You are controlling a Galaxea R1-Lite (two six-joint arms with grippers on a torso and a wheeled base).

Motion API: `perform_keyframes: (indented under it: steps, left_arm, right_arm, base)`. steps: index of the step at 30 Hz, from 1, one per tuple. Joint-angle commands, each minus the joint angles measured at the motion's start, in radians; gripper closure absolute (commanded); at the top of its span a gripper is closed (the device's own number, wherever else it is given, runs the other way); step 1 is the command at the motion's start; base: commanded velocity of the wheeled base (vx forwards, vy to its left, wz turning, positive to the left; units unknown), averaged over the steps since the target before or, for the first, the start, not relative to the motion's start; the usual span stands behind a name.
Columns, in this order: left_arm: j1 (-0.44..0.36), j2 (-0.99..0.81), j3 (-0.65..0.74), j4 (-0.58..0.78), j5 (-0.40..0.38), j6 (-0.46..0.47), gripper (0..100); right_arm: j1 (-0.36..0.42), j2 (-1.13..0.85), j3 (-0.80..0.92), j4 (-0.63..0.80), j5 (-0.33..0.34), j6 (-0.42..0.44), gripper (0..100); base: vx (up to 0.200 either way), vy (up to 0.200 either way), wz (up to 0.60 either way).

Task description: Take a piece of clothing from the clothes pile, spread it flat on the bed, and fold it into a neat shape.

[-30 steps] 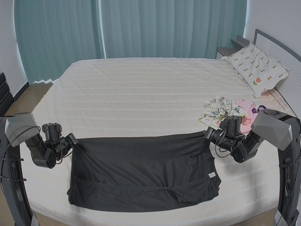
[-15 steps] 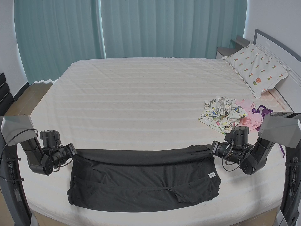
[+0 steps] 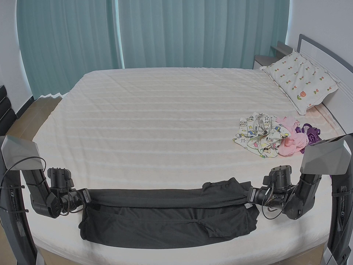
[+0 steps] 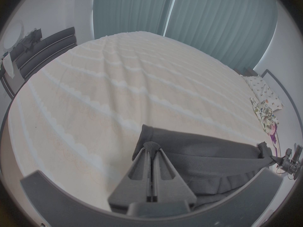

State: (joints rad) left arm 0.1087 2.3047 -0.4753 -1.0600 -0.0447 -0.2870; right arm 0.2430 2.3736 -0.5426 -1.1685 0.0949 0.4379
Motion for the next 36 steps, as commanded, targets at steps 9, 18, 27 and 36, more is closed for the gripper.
perform_keyframes:
  steps: [9, 18, 27, 36]
  left_arm:
    - [-0.011, 0.015, 0.093, -0.011, 0.000, 0.037, 0]
    - [0.017, -0.013, 0.175, -0.130, -0.001, 0.017, 0]
    - [0.108, -0.123, 0.182, -0.140, -0.123, -0.199, 0]
    - [0.063, -0.160, 0.135, -0.133, -0.169, -0.482, 0]
  right_arm:
    - [0.024, 0.016, 0.067, -0.023, -0.001, -0.010, 0]
    - [-0.013, -0.105, 0.076, -0.046, 0.003, 0.051, 0]
    - [0.032, -0.088, 0.053, -0.043, 0.032, 0.157, 0]
    - [0.038, -0.025, 0.039, -0.045, 0.152, 0.160, 0]
  base:
    - [0.000, 0.000, 0.00]
    - [0.000, 0.000, 0.00]
    - [0.000, 0.000, 0.00]
    - [0.000, 0.000, 0.00]
